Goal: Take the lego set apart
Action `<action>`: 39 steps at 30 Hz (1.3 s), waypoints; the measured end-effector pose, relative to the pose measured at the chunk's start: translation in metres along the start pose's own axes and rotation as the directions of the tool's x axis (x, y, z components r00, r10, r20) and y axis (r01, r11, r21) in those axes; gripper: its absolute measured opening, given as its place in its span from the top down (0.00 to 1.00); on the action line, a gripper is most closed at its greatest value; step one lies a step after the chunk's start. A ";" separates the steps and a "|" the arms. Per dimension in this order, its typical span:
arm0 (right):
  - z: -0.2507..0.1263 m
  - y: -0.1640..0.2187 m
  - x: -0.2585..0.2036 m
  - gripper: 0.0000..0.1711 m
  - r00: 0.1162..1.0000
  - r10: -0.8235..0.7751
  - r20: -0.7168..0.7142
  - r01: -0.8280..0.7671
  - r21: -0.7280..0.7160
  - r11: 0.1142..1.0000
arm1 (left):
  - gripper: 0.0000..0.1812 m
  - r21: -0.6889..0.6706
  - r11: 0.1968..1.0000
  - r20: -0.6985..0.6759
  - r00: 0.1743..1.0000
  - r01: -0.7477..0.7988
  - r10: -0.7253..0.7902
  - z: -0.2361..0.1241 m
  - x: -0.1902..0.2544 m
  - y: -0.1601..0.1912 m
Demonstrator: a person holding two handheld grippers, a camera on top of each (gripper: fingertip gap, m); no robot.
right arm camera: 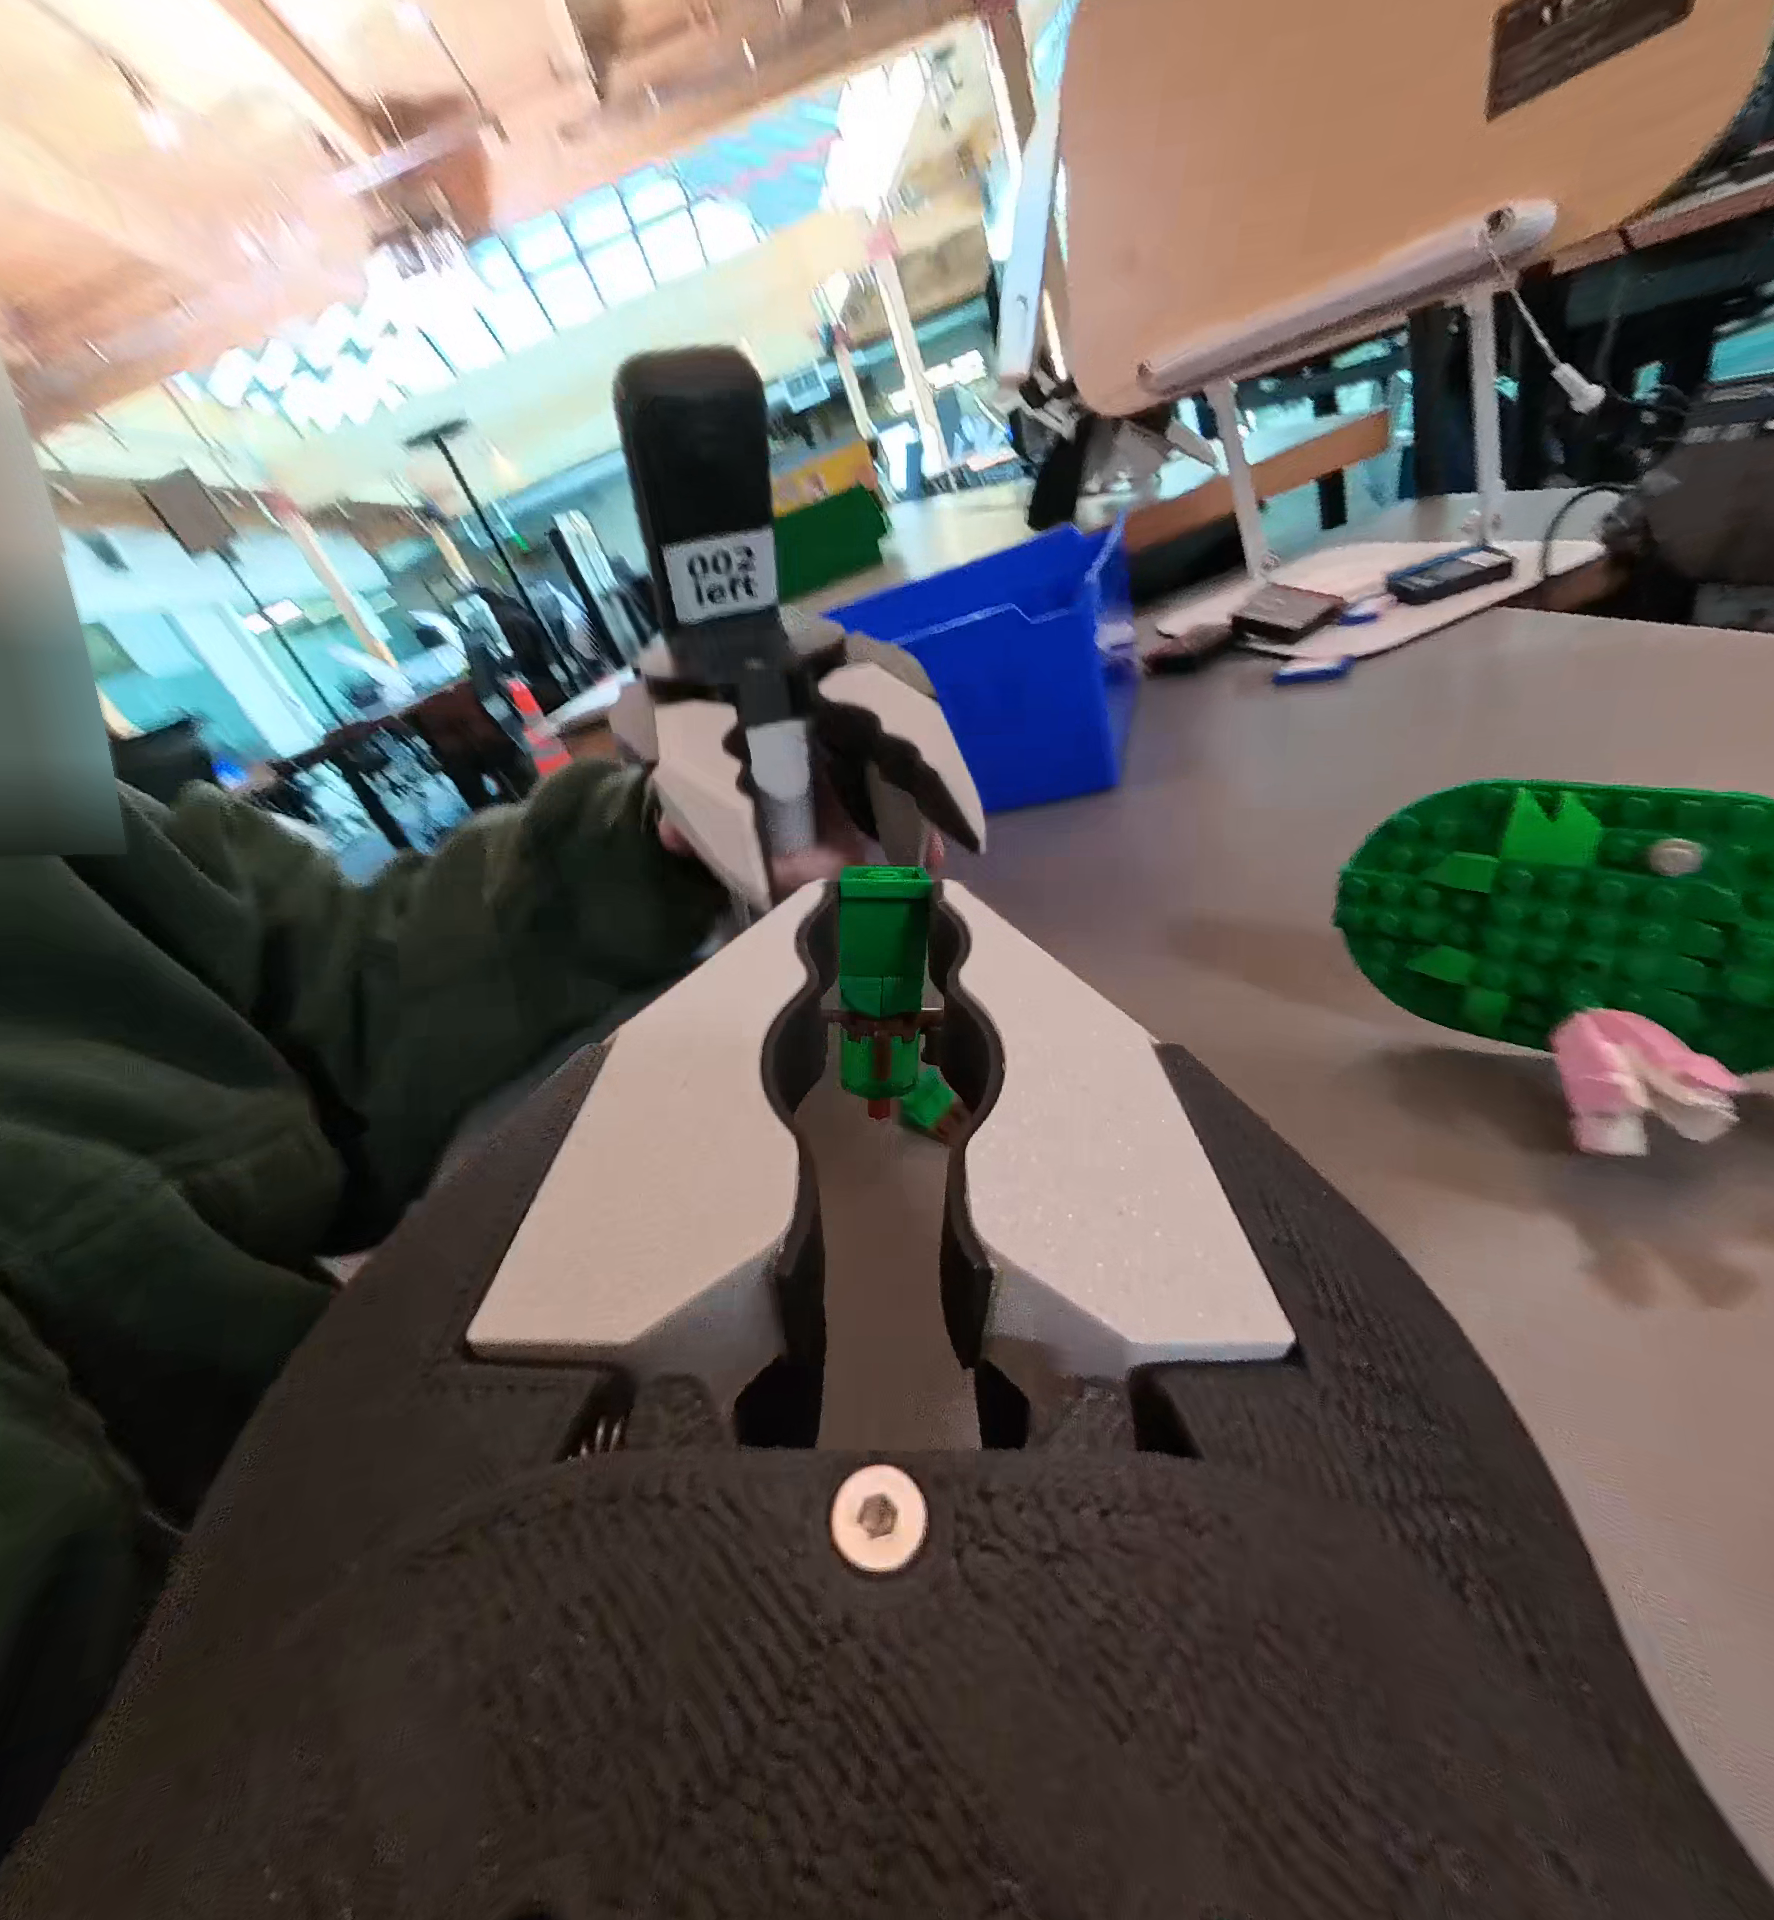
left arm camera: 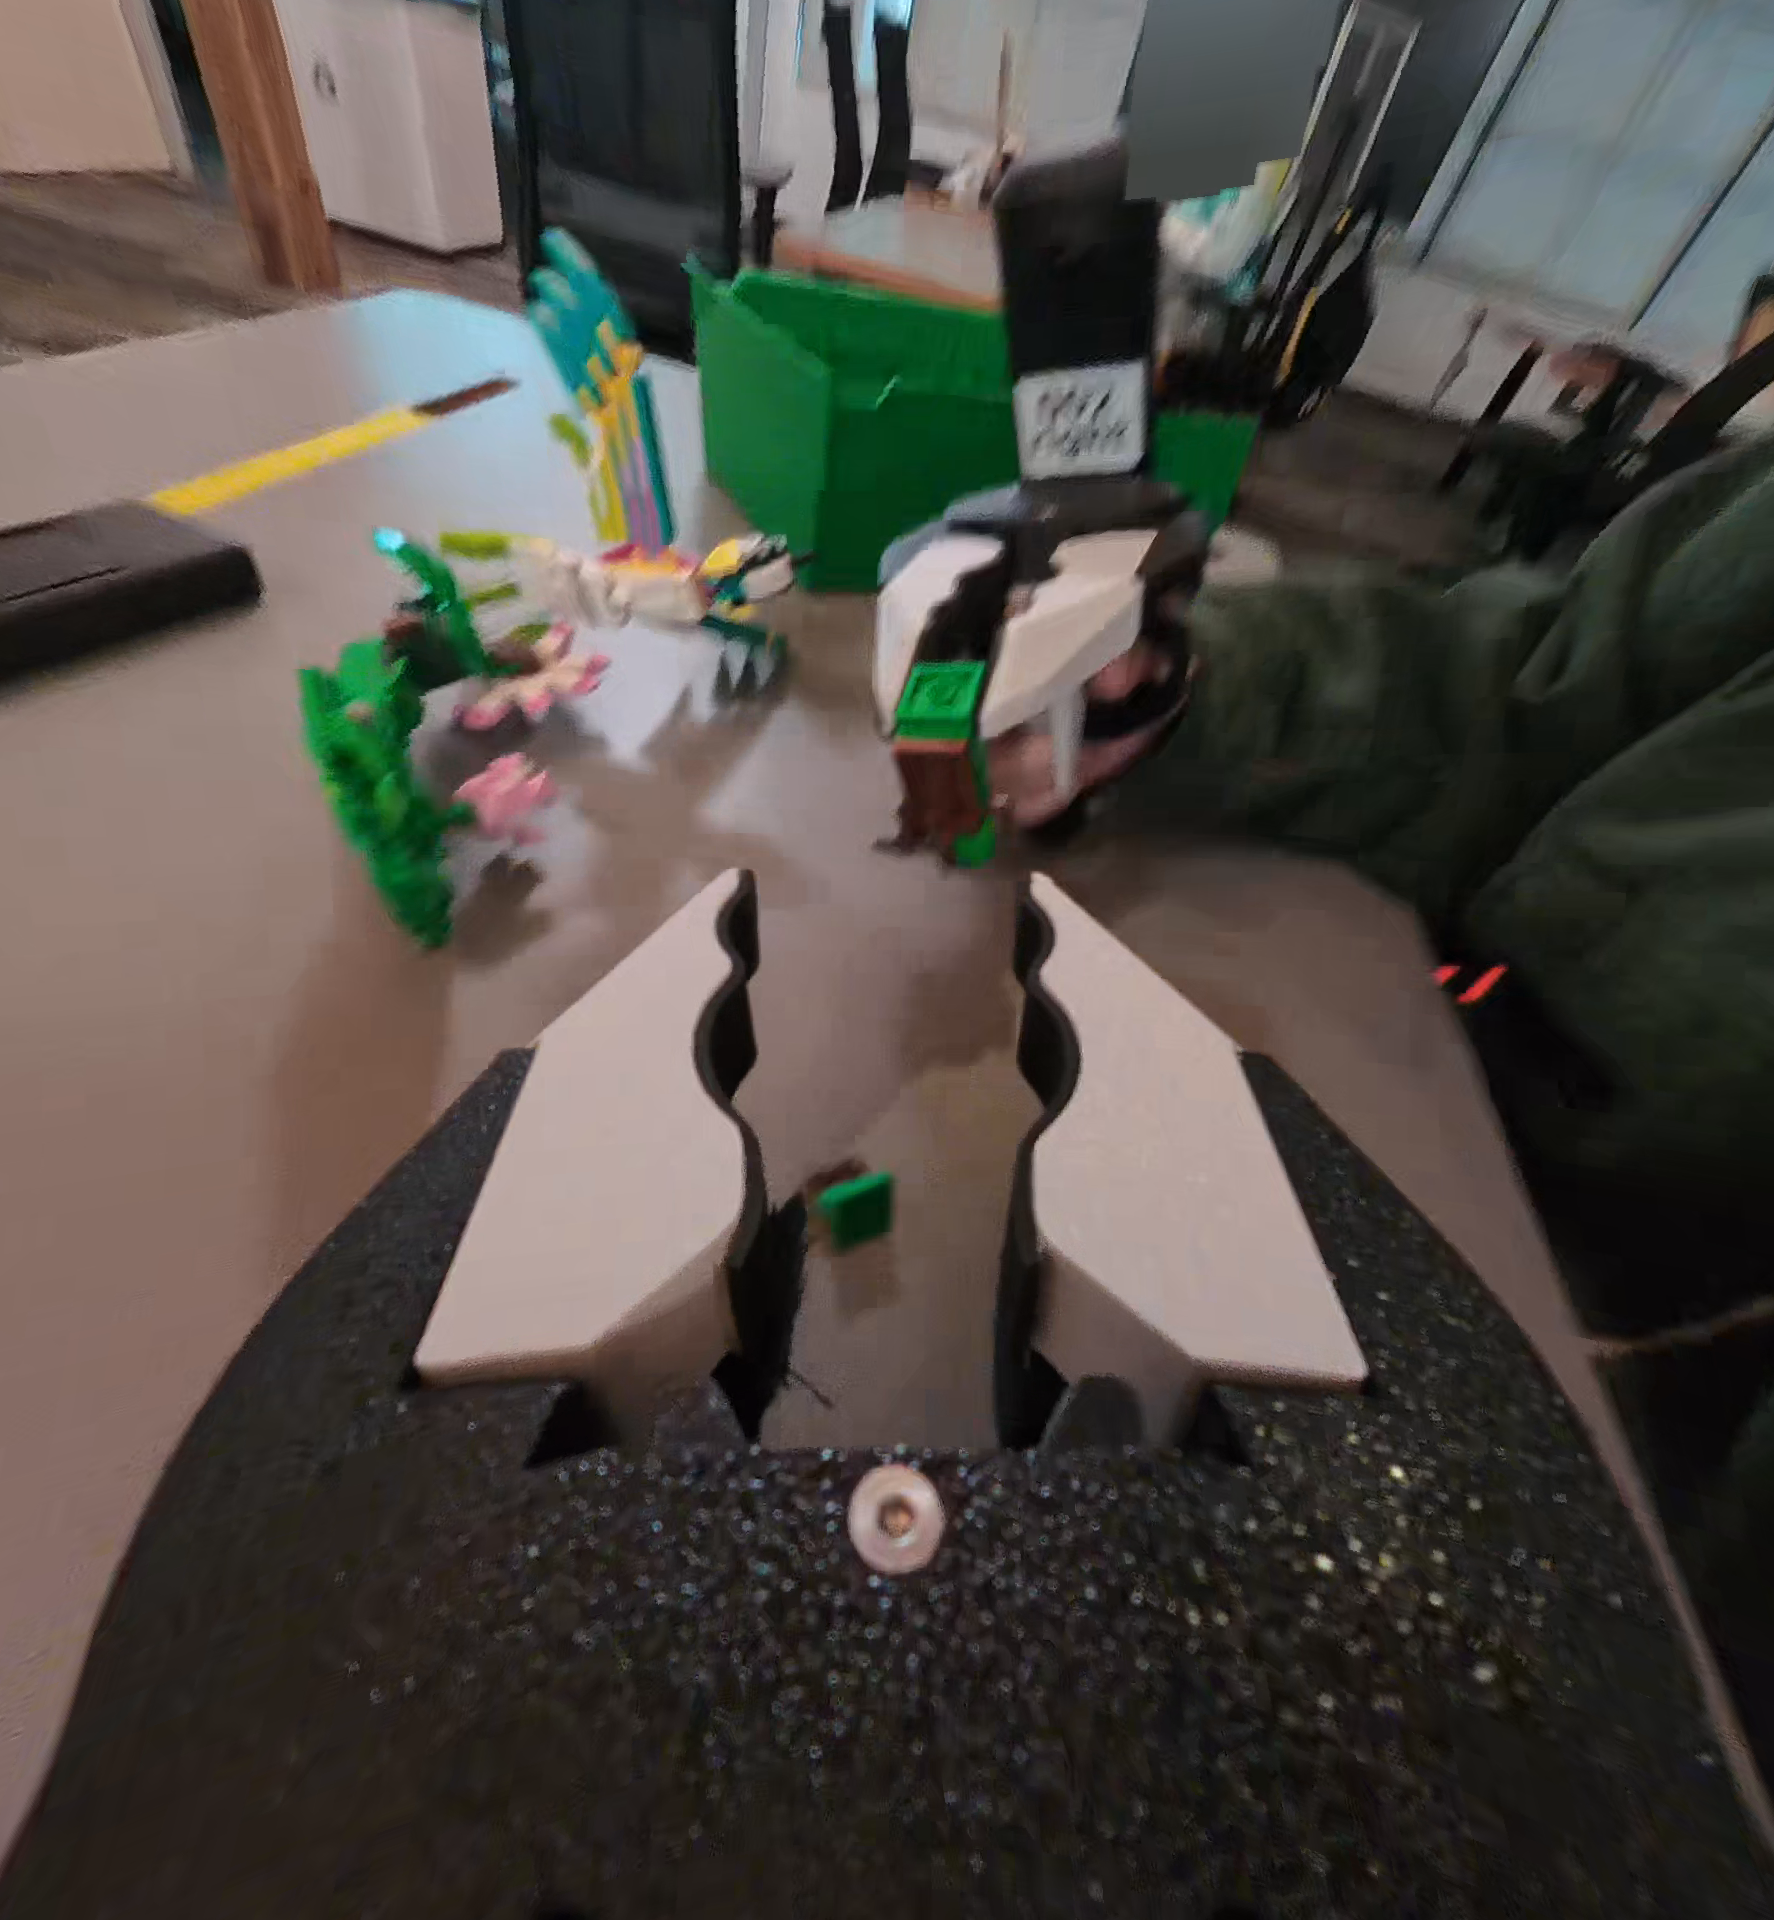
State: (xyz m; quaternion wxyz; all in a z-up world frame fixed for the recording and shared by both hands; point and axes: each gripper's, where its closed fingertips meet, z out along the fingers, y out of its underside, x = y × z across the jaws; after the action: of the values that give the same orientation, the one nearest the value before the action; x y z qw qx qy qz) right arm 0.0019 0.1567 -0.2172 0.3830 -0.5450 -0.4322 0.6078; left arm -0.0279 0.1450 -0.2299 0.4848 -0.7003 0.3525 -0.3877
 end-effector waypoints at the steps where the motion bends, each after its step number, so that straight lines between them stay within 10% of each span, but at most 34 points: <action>1: 0.002 -0.002 -0.004 0.92 0.999 0.028 0.026 -0.028 0.027 0.999 | 0.73 0.009 1.000 -0.029 1.000 0.005 -0.005 0.008 0.010 -0.003; 14: 0.004 -0.004 -0.032 0.92 0.987 -0.009 0.160 0.006 0.020 1.000 | 0.92 0.107 0.994 -0.086 0.995 -0.037 0.046 0.021 0.036 -0.019; 31: -0.005 0.025 -0.038 0.92 0.889 -0.438 0.133 0.458 -0.231 0.858 | 0.92 -0.152 0.929 -0.042 0.941 -0.338 0.335 -0.001 0.032 0.010; 34: -0.038 -0.006 -0.018 0.92 0.916 -0.400 0.026 0.400 -0.142 0.906 | 0.93 -0.038 0.964 0.097 0.960 -0.261 0.264 -0.049 0.003 -0.014; 39: -0.023 0.009 -0.016 0.92 0.975 -0.210 0.075 0.218 -0.129 0.967 | 0.92 -0.276 0.953 0.057 0.988 -0.125 0.145 -0.014 -0.006 0.042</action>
State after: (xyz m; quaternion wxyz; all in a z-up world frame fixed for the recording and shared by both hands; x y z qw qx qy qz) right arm 0.0264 0.1408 -0.2207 0.3950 -0.5015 -0.5406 0.5479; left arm -0.0476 0.1326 -0.2678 0.4226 -0.7487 0.4306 -0.2746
